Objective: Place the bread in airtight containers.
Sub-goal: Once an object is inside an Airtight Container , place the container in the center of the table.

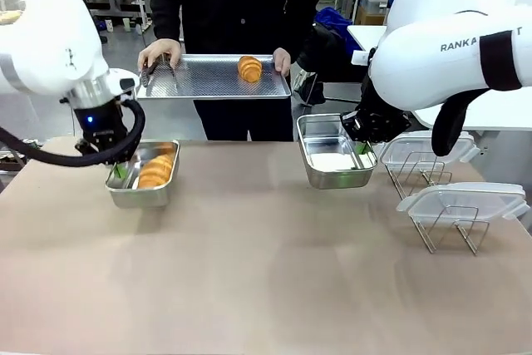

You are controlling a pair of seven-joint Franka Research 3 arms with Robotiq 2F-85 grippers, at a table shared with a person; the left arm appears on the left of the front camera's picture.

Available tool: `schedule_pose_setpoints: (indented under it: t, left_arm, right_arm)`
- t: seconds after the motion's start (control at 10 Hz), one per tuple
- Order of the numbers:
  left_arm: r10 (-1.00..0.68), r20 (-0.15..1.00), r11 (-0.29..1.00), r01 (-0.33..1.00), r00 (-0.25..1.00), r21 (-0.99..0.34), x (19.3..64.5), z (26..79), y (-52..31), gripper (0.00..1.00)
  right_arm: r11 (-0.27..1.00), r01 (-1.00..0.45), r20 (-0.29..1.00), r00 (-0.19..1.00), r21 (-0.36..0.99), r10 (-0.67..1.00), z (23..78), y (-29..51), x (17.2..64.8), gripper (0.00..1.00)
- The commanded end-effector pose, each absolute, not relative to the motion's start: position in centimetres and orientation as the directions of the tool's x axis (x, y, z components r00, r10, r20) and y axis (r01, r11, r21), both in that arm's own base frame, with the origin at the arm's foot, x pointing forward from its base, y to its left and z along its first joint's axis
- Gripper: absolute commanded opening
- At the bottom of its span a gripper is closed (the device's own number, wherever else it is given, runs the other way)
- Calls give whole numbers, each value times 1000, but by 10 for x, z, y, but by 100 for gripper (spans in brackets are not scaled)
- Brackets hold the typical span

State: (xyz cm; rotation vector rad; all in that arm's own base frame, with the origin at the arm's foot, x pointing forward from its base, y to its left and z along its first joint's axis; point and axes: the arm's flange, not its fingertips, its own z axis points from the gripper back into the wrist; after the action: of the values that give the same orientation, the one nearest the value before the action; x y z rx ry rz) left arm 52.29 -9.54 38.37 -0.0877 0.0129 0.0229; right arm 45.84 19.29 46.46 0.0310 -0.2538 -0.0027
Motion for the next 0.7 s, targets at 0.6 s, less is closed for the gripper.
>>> schedule_pose_setpoints:
  t: [0.6]
  left_arm:
    - [0, 94, 997, 7, 996, -74, 498, 317, -110, 5]
  right_arm:
    - [999, 0, 259, 966, 32, -8, 469, 192, 459, 0]
